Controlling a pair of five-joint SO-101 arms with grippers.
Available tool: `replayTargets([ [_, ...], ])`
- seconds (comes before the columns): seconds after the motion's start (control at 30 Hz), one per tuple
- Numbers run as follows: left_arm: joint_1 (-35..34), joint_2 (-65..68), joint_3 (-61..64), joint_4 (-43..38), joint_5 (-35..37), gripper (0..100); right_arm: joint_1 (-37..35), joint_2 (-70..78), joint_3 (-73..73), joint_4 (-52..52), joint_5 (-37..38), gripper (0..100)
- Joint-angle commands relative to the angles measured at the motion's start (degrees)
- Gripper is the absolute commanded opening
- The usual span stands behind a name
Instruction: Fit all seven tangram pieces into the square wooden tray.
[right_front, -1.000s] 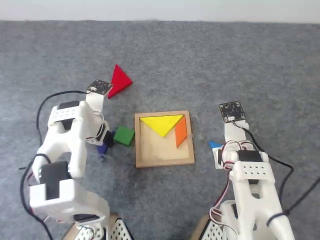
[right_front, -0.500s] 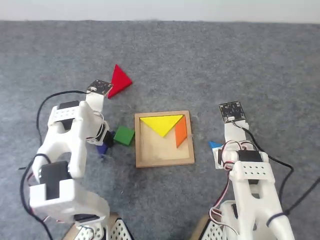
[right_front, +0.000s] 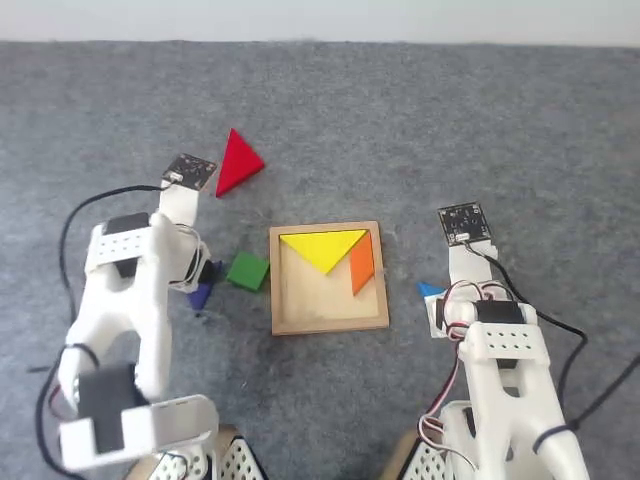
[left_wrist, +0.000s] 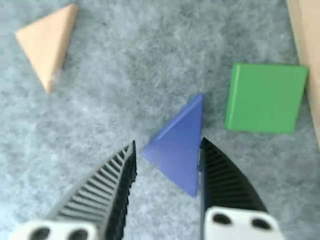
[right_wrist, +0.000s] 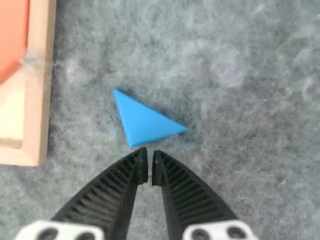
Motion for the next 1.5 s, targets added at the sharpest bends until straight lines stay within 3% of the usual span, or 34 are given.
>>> replayTargets([
  [0.0,-0.4,-8.0,0.9,-0.4,0.7,19,0.7,-1.8,-0.2,-0.3,0.0,3.1],
  [0.27,-0.4,-10.4,5.3,-2.8,0.4,19,0.7,-1.9,0.1,-0.3,0.1,3.1],
  [0.47,-0.7,-1.6,6.0,-8.8,0.4,19,0.7,-1.9,0.1,-0.3,0.2,3.1],
  [0.63,-1.9,5.0,-1.0,-5.8,0.4,19,0.7,-1.9,0.1,-0.3,0.2,3.1],
  [1.47,-2.3,11.6,-7.4,-0.5,0.3,23,0.7,-1.9,0.1,-0.3,0.3,3.1],
])
